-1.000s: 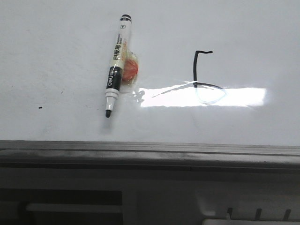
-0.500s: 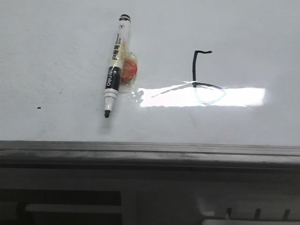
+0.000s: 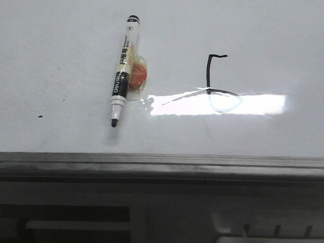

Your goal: Write number 6 on whiteboard

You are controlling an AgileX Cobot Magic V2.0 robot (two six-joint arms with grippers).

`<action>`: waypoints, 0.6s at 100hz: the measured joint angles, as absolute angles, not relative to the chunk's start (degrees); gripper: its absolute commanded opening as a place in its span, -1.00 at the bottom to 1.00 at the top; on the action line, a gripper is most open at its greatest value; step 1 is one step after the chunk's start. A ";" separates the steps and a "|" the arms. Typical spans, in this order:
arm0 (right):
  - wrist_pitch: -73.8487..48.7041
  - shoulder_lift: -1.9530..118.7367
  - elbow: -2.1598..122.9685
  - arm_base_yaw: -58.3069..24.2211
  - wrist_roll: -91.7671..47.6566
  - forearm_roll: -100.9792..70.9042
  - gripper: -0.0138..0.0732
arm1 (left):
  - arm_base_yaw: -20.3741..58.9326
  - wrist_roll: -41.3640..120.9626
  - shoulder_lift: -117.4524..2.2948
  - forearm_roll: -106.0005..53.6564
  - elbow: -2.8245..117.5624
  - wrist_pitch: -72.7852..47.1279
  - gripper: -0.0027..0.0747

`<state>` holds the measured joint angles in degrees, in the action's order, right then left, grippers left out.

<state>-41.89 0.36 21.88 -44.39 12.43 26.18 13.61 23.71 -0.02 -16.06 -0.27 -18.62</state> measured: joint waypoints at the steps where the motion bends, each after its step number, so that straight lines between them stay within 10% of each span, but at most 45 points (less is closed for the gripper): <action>1: -40.65 0.36 21.10 -43.49 12.43 25.99 -0.81 | 13.61 23.71 -0.02 -16.06 -0.27 -18.62 -0.98; 31: -10.06 0.36 -0.12 -16.32 12.43 14.40 -0.81 | 13.61 23.71 -0.02 -16.03 -0.27 -18.62 -0.98; 60: -17.83 -0.31 -0.85 -4.51 12.43 11.07 -0.81 | 13.61 23.71 -0.02 -16.03 -0.27 -18.62 -0.98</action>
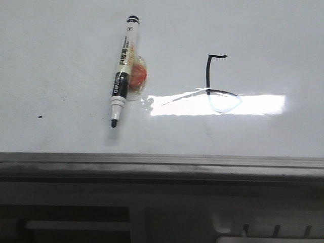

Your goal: Write number 6 on whiteboard

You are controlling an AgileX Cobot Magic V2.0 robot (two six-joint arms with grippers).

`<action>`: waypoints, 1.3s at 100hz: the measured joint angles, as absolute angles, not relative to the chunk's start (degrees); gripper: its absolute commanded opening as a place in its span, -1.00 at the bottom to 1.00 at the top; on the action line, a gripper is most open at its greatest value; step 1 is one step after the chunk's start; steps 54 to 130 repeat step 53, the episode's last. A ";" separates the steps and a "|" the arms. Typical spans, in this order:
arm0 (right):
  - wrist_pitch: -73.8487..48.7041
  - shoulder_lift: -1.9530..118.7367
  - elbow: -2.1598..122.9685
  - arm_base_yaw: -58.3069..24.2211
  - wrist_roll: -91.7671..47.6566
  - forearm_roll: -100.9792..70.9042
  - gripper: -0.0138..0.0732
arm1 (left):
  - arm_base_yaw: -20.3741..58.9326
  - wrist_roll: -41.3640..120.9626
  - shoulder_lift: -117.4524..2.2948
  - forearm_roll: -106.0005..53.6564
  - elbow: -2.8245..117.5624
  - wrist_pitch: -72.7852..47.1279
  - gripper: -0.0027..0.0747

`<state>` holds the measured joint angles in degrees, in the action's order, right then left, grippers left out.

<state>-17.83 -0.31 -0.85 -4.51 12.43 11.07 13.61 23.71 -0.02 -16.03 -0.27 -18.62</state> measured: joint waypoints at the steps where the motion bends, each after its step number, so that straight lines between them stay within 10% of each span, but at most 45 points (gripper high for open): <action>1: -17.95 -0.31 -0.85 -4.49 12.43 11.07 -0.81 | 13.61 23.71 -0.02 -16.03 -0.27 -18.62 -0.98; 130: -18.18 -0.65 -0.85 -4.23 12.43 10.94 -0.81 | 13.61 23.71 -0.02 -16.03 -0.27 -18.62 -0.98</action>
